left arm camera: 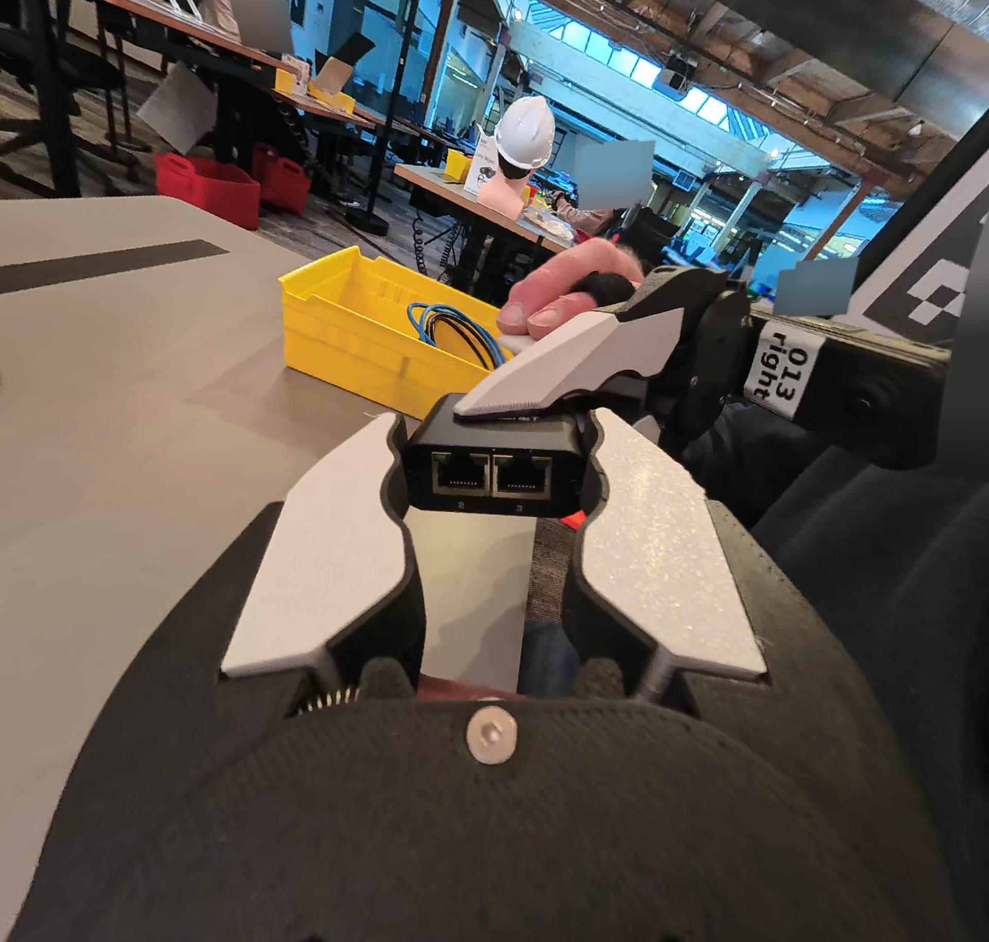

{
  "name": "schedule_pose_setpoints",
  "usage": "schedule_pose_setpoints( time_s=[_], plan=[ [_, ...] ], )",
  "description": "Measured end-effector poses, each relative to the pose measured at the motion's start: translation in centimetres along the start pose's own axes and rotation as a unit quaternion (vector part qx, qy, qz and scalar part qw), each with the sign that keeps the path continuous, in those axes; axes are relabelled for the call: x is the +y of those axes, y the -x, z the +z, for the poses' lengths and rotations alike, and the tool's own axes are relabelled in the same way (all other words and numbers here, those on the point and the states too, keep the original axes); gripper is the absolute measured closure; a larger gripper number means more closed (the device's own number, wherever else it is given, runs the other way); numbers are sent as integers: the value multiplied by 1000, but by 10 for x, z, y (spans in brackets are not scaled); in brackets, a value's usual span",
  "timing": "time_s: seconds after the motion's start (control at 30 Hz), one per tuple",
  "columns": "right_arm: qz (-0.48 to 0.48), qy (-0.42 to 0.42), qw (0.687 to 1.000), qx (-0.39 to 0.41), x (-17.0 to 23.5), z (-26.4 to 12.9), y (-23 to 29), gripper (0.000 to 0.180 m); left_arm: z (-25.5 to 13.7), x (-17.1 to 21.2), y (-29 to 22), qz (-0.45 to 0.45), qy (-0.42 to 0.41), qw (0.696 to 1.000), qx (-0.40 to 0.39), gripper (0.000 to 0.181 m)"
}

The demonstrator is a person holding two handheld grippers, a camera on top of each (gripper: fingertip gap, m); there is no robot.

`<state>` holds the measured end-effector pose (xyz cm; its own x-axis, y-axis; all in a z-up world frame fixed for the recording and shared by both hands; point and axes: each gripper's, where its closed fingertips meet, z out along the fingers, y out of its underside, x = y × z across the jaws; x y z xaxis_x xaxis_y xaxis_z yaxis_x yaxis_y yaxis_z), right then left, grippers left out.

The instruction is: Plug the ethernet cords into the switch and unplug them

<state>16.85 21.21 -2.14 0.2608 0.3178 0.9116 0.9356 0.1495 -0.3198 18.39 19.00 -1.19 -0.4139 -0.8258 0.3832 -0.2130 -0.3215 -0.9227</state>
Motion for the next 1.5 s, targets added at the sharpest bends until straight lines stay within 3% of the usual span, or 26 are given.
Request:
schedule_pose_setpoints(
  time_s=[0.17, 0.23, 0.33, 0.43, 0.53, 0.6, 0.77, 0.87, 1.13, 1.5],
  plan=[
    [37, 17, 999, -31, 9, -20, -9, 160, 1, -2, -8, -7, -3, 999, 33, 110],
    [58, 61, 996, -24, 37, -38, -29, 160, -7, -9, -5, 21, -7, 1000, 17, 121],
    [99, 174, 980, -21, 114, -76, -62, 160, -19, -14, 4, 57, -5, 998, -20, 150],
    [119, 316, 939, -69, 213, -115, -71, 160, -29, -3, 18, 73, 21, 995, -65, 169],
    [156, 432, 872, -169, 305, -149, -44, 159, -37, 27, 36, 80, 78, 987, -119, 172],
    [176, 473, 834, -225, 347, -161, -21, 159, -42, 44, 43, 88, 108, 980, -141, 171],
    [167, 532, 772, -305, 419, -164, 27, 160, -43, 59, 48, 98, 130, 975, -152, 170],
    [163, 553, 742, -342, 442, -162, 50, 160, -40, 62, 53, 89, 130, 976, -152, 169],
    [125, 565, 714, -395, 465, -147, 78, 159, -40, 68, 59, 83, 138, 974, -156, 166],
    [147, 542, 707, -430, 438, -154, 67, 158, -37, 74, 57, 76, 142, 975, -151, 163]
  ],
)
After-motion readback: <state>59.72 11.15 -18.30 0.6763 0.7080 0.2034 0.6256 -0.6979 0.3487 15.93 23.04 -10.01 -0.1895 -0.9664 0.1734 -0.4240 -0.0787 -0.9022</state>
